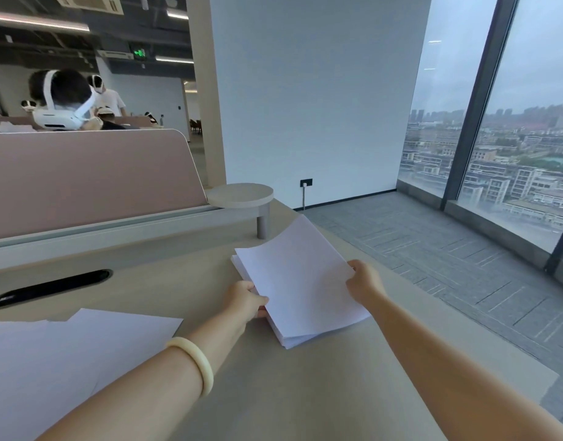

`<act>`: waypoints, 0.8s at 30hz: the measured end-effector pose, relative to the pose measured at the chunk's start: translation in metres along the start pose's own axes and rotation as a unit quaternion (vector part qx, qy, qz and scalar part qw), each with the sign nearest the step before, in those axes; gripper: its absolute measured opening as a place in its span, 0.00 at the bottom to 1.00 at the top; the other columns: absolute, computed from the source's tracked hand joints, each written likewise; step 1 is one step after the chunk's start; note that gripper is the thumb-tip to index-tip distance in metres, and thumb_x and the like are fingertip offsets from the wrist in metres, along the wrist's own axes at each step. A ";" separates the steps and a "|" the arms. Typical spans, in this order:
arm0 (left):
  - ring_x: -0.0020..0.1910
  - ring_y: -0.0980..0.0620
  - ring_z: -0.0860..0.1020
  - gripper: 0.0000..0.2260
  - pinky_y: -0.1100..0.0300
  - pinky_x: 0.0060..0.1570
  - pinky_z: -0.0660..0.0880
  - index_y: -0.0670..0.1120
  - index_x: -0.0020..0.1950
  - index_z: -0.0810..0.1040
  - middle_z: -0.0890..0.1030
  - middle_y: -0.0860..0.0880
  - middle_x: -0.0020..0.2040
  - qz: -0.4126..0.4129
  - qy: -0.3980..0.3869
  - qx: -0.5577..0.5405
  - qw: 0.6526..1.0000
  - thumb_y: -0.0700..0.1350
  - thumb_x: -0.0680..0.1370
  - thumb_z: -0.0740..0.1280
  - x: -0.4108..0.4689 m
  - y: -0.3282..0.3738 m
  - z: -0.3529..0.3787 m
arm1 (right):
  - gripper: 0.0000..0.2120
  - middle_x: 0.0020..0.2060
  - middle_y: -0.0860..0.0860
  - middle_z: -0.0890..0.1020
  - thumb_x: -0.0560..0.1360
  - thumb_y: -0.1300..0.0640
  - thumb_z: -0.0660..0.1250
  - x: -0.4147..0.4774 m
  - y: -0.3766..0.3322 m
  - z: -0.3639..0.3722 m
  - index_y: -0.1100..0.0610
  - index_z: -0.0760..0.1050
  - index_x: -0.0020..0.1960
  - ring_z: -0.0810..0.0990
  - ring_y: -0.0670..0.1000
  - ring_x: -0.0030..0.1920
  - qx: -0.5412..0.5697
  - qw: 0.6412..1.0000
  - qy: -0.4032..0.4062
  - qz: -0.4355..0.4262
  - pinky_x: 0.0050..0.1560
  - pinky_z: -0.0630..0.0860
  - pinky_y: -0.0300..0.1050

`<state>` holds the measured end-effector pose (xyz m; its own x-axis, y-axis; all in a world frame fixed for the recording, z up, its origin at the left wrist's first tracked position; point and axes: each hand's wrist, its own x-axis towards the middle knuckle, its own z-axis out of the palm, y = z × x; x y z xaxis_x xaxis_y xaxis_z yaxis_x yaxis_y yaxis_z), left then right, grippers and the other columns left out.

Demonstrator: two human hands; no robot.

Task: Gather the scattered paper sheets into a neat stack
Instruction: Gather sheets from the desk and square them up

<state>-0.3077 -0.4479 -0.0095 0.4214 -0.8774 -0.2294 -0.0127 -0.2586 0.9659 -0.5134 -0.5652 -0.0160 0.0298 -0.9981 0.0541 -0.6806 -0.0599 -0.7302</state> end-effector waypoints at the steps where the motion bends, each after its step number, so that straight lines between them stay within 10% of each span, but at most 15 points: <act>1: 0.48 0.41 0.78 0.15 0.58 0.35 0.80 0.32 0.61 0.74 0.78 0.38 0.55 -0.001 0.000 0.001 1.000 0.26 0.74 0.63 0.001 0.000 0.000 | 0.25 0.62 0.57 0.77 0.73 0.71 0.54 0.003 0.001 0.002 0.59 0.71 0.68 0.76 0.58 0.61 -0.005 1.000 -0.001 0.000 0.53 0.74 0.44; 13: 0.33 0.49 0.77 0.13 0.65 0.34 0.78 0.42 0.55 0.76 0.78 0.43 0.45 0.043 0.021 0.157 0.986 0.34 0.73 0.70 0.007 -0.012 0.000 | 0.25 0.65 0.59 0.74 0.72 0.70 0.56 0.015 0.019 0.015 0.60 0.70 0.69 0.69 0.59 0.67 -0.090 0.996 -0.003 -0.020 0.64 0.68 0.46; 17: 0.49 0.42 0.81 0.13 0.51 0.54 0.78 0.47 0.52 0.76 0.81 0.44 0.46 0.061 0.036 0.234 0.970 0.39 0.70 0.73 0.008 -0.015 -0.004 | 0.24 0.67 0.58 0.73 0.77 0.65 0.56 0.015 0.023 0.015 0.59 0.66 0.72 0.68 0.59 0.69 -0.098 0.995 -0.005 -0.027 0.68 0.67 0.47; 24: 0.58 0.46 0.78 0.26 0.54 0.58 0.74 0.44 0.68 0.71 0.80 0.45 0.58 0.062 0.052 0.305 0.949 0.47 0.72 0.72 0.009 -0.016 -0.006 | 0.22 0.65 0.54 0.76 0.79 0.59 0.56 0.013 0.022 0.014 0.55 0.64 0.73 0.72 0.57 0.66 -0.032 0.999 -0.025 -0.008 0.67 0.69 0.50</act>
<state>-0.2981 -0.4492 -0.0263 0.4686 -0.8802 -0.0757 -0.5772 -0.3699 0.7280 -0.5178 -0.5796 -0.0412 0.0757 -0.9967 0.0299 -0.7251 -0.0756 -0.6845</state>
